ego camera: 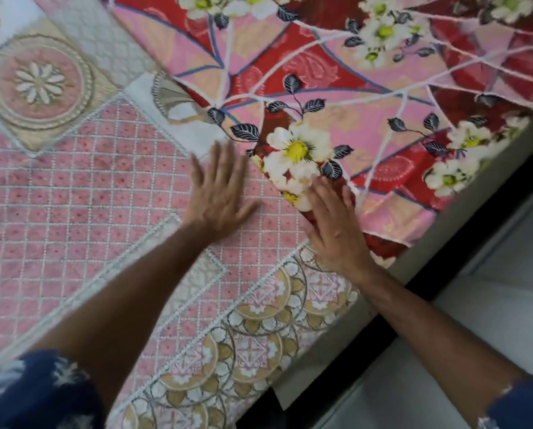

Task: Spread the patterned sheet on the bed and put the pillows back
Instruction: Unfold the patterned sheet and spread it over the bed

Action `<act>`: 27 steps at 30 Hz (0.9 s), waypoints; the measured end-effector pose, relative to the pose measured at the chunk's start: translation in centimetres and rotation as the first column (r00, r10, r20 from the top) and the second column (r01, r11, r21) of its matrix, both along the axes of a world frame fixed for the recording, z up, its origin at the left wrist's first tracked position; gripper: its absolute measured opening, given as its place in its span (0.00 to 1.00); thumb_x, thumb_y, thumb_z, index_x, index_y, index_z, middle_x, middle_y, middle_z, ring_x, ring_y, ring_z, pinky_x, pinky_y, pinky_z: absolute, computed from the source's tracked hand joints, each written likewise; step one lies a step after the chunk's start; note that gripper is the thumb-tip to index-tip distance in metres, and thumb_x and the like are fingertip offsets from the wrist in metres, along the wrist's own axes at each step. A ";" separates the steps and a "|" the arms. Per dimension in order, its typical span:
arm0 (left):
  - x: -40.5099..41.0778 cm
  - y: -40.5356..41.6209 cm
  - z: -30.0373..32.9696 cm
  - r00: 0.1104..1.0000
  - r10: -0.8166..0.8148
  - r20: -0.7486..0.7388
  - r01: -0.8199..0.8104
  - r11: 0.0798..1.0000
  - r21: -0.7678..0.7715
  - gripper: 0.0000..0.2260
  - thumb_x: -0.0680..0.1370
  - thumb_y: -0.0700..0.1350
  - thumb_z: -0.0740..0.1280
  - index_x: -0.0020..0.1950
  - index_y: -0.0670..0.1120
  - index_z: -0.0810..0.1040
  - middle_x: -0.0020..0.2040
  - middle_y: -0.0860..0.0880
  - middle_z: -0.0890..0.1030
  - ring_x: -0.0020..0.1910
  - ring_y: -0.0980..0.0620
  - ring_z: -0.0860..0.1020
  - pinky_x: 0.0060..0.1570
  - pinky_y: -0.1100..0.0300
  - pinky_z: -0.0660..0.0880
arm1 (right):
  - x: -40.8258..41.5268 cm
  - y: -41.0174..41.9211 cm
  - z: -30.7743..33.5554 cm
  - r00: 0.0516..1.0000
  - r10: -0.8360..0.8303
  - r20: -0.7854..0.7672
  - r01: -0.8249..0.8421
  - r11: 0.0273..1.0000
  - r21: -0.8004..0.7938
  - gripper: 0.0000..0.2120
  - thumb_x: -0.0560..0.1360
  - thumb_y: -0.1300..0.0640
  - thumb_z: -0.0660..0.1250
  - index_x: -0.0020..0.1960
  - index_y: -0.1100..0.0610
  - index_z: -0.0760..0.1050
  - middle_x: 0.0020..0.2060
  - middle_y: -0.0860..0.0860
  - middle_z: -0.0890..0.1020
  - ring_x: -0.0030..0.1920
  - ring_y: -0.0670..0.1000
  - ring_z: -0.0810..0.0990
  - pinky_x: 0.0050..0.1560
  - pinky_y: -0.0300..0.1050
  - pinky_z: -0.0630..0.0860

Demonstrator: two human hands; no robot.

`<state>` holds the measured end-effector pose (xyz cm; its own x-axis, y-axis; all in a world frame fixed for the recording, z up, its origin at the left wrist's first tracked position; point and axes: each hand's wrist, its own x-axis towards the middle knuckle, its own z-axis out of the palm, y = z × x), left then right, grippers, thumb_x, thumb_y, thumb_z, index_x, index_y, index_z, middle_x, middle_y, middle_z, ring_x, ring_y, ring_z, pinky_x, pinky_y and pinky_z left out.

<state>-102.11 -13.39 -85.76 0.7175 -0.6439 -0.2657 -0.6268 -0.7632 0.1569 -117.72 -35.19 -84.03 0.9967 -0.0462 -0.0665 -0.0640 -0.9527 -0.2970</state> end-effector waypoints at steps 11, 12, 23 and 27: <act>-20.4 -4.8 1.4 0.792 -0.608 -0.058 0.599 0.792 -0.120 0.39 0.82 0.67 0.49 0.83 0.43 0.42 0.82 0.37 0.41 0.81 0.38 0.40 0.76 0.32 0.45 | -8.1 -3.4 3.3 0.965 -0.248 0.085 0.214 0.934 0.287 0.25 0.82 0.60 0.63 0.77 0.63 0.63 0.79 0.59 0.62 0.80 0.57 0.58 0.77 0.68 0.54; -21.5 -4.2 1.3 0.707 -0.706 -0.044 0.699 0.707 -0.103 0.38 0.82 0.66 0.49 0.83 0.44 0.42 0.82 0.37 0.41 0.81 0.37 0.40 0.76 0.31 0.44 | -8.4 -3.3 3.6 0.965 -0.244 0.091 0.209 0.935 0.287 0.24 0.82 0.60 0.62 0.77 0.63 0.64 0.78 0.59 0.63 0.80 0.57 0.58 0.77 0.68 0.54; -19.8 15.4 1.9 0.915 -0.401 0.035 0.403 0.908 -0.115 0.21 0.84 0.53 0.54 0.77 0.49 0.65 0.77 0.44 0.70 0.76 0.41 0.68 0.74 0.33 0.52 | -4.6 9.6 0.6 0.901 0.433 -0.028 -0.434 0.901 -0.006 0.28 0.83 0.51 0.56 0.81 0.57 0.57 0.81 0.56 0.57 0.82 0.57 0.53 0.79 0.63 0.50; -14.0 24.5 1.8 0.997 0.071 -0.037 -0.068 0.994 0.088 0.29 0.83 0.58 0.53 0.82 0.48 0.56 0.83 0.44 0.54 0.82 0.42 0.53 0.76 0.32 0.48 | 1.0 13.3 -0.2 0.962 0.268 -0.061 -0.271 0.961 -0.049 0.29 0.83 0.49 0.56 0.81 0.57 0.57 0.81 0.56 0.59 0.81 0.58 0.55 0.78 0.66 0.53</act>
